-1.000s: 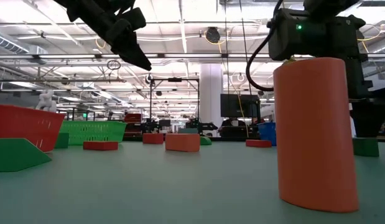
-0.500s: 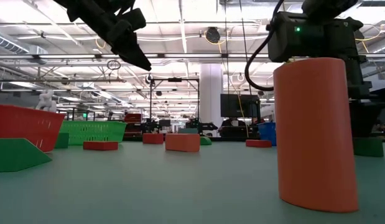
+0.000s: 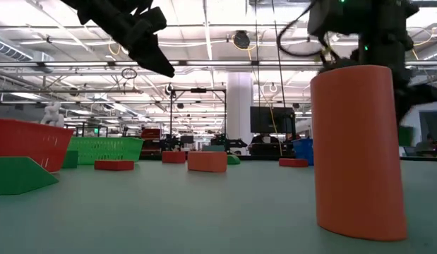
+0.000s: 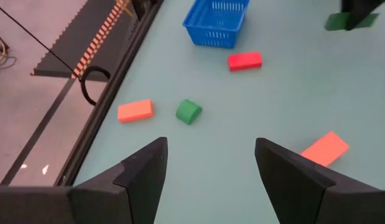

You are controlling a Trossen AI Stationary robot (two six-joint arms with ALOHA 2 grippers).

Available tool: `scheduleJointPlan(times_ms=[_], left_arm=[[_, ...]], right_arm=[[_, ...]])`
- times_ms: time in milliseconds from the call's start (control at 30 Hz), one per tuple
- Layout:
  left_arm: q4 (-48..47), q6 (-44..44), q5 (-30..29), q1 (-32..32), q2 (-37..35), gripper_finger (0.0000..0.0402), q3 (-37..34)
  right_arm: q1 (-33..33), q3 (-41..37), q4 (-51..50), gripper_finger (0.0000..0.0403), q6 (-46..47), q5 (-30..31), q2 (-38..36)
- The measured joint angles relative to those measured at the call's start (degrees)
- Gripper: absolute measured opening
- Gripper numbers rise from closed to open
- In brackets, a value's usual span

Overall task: Sort & place blocks by color
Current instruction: Put the green block into the blue bin

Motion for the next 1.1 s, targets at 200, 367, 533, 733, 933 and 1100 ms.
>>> scheduleJointPlan(times_ms=[200,367,533,733,933,1100], left_arm=[[0.5,0.1,0.0,-0.5,0.0,0.0243,0.0],[2.2,0.3,0.0,-0.5,0.0,0.0243,0.0],[2.9,0.6,0.0,-0.5,0.0,0.0243,0.0],[2.8,1.6,0.0,-0.5,0.0,0.0243,0.0],[2.6,1.6,0.0,-0.5,0.0,0.0243,0.0],[2.7,1.6,0.0,-0.5,0.0,0.0243,0.0]], right_arm=[[-5.4,0.3,1.1,0.0048,-6.2,13.1,-10.7],[-14.6,0.4,1.3,0.0052,-16.3,19.2,-16.1],[-25.1,0.4,1.7,0.0054,-26.9,20.3,-16.6],[-32.6,0.4,1.6,0.0055,-33.7,19.3,-15.3],[-35.7,-1.1,1.7,0.0056,-35.9,18.6,-14.9],[-36.8,-3.9,2.6,0.0056,-36.9,18.6,-14.9]])
